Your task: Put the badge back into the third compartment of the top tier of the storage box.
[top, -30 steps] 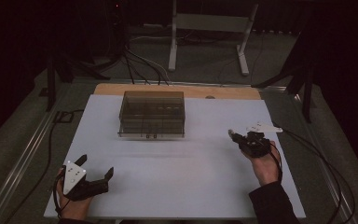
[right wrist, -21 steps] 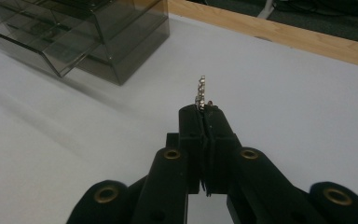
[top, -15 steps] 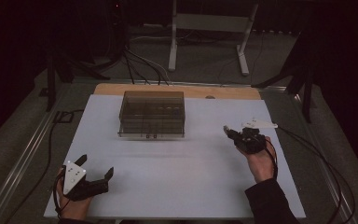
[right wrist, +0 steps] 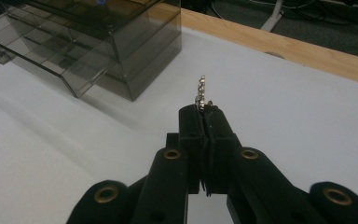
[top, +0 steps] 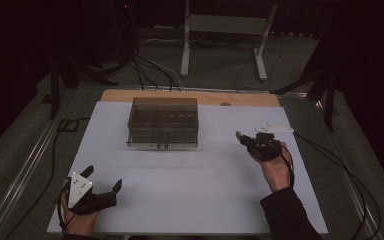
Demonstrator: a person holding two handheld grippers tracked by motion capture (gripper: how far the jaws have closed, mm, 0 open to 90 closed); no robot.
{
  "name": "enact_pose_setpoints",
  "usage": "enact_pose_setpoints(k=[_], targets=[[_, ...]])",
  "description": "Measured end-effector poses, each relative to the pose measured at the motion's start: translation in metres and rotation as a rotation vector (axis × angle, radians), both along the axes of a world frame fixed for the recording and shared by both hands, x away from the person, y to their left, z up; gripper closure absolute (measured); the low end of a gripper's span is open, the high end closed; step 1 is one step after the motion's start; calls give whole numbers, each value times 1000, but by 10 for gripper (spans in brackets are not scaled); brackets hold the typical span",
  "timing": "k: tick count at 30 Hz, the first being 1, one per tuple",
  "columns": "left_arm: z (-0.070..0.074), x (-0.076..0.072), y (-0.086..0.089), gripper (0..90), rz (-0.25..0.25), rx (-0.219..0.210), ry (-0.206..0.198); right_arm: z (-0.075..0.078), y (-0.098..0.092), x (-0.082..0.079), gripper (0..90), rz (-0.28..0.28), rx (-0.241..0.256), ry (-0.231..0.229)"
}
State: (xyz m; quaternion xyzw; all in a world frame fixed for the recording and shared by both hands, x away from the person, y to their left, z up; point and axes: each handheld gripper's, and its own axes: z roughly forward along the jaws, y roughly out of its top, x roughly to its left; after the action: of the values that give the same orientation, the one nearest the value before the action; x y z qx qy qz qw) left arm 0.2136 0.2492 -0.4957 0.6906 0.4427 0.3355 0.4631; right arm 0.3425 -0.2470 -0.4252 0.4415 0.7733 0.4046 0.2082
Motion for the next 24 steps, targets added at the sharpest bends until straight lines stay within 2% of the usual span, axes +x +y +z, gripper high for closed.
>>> enact_pose_setpoints(k=[14,24], targets=[[0,0,0,4,0,4,2,6,13,7,885,19,-2,-7],[0,0,1,4,3,4,3,7,24,11,885,37,15,-4]])
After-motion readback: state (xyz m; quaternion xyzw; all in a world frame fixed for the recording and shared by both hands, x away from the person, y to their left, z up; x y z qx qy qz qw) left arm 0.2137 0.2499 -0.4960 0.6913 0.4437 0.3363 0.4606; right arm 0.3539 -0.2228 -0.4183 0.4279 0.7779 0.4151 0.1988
